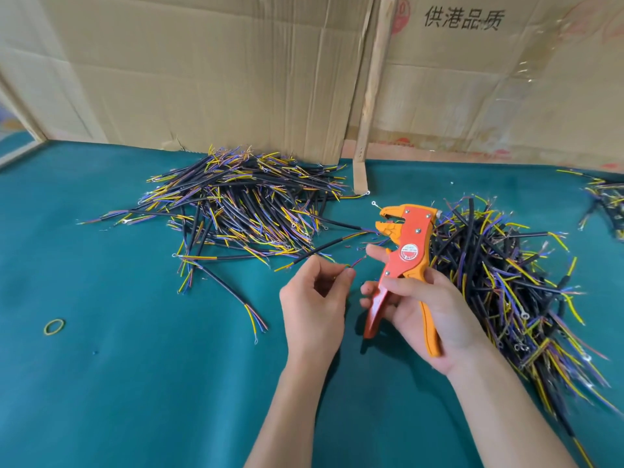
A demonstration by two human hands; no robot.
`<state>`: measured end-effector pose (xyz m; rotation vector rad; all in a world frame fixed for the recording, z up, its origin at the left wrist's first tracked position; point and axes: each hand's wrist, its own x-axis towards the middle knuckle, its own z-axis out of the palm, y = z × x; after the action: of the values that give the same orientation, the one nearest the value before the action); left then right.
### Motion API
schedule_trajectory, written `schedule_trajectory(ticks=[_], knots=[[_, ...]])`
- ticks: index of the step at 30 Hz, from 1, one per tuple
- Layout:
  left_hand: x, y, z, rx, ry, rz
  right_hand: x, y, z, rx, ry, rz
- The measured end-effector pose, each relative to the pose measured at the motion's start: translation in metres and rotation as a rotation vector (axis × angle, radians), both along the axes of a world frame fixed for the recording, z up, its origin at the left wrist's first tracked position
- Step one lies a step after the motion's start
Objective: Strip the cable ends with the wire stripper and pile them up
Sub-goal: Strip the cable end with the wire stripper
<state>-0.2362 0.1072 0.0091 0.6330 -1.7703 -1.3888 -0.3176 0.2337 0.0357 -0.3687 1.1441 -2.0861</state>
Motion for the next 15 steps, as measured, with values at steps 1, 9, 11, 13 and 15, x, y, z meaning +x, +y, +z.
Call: schedule_trajectory(ticks=[1, 9, 11, 13, 15], knots=[[0.0003, -0.0011, 0.0, 0.009, 0.006, 0.004, -0.0009, 0.0001, 0.0004, -0.006, -0.002, -0.009], [0.0011, -0.0023, 0.002, 0.055, 0.025, -0.034, -0.0018, 0.0056, 0.0041, -0.007, 0.044, 0.079], [0.0012, -0.0027, 0.0027, 0.026, 0.017, -0.027, 0.0004, 0.0043, 0.0043, 0.014, 0.069, 0.109], [0.0015, -0.0026, 0.0045, -0.006, 0.002, -0.015, 0.0021, 0.0023, 0.0044, 0.03, 0.074, 0.125], [0.0012, -0.0017, 0.0061, -0.034, -0.007, -0.003, 0.0029, 0.001, 0.0043, 0.041, 0.081, 0.133]])
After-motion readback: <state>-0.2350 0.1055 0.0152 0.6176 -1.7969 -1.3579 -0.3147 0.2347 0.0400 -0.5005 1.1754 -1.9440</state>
